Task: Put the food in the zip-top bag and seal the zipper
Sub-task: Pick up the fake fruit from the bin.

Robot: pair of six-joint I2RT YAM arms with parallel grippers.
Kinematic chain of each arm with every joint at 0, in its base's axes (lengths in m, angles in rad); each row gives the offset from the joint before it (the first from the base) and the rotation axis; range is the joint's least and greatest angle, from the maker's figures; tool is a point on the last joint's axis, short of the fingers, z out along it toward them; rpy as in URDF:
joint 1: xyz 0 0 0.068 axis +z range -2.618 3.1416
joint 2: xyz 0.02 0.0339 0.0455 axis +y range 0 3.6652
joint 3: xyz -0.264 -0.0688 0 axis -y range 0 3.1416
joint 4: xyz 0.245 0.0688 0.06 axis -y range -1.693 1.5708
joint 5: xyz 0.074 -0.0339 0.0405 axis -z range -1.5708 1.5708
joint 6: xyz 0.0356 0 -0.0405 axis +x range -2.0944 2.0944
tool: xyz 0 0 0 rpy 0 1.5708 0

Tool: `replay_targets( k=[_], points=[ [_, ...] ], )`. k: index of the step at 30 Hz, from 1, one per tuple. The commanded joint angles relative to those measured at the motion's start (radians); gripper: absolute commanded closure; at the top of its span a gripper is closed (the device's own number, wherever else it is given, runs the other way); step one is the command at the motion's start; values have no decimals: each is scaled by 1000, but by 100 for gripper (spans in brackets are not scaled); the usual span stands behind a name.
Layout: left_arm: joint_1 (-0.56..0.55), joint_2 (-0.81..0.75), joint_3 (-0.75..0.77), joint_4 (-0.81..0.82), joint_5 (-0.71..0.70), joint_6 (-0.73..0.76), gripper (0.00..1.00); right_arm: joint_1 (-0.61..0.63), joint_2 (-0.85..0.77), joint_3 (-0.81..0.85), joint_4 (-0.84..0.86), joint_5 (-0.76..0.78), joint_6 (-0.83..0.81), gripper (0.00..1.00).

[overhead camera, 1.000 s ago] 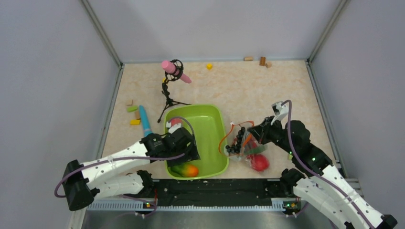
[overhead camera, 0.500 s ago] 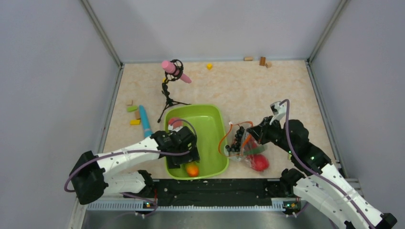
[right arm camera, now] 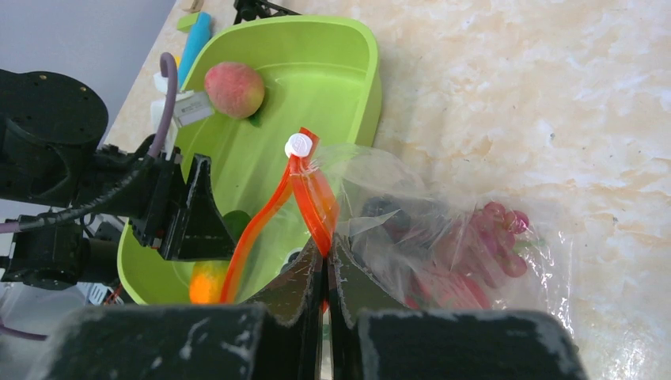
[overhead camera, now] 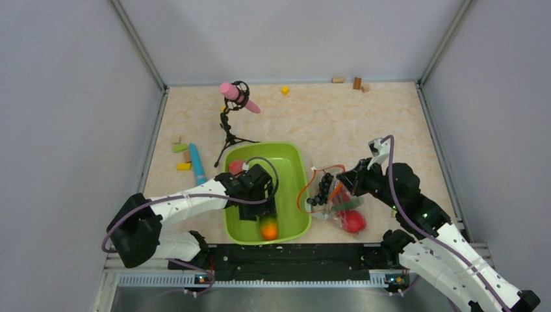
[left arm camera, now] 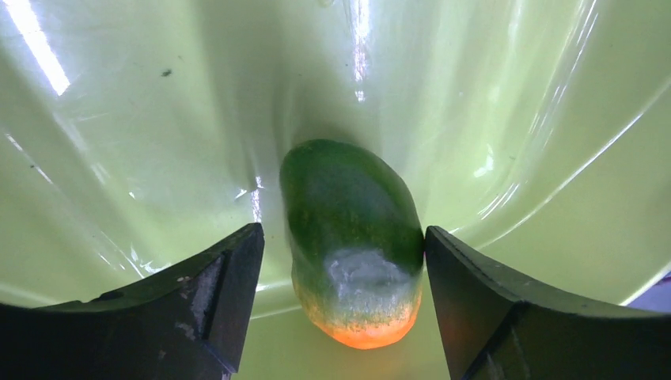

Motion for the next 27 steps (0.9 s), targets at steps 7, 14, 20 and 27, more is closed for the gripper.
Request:
replay_targets(
  k=[7,14,20,27],
  points=[
    [1,16,27,-67,141,127,34,8,-12,13,5,51,-5,100],
    [1,12,46,-56,130,139,66,9,-1,15,13,60,-5,100],
    [1,-35,99,-41,38,180,100,8,-10,14,14,57,-6,100],
    [1,-158,139,79,-94,240,100,7,-15,18,21,103,30,100]
  ],
)
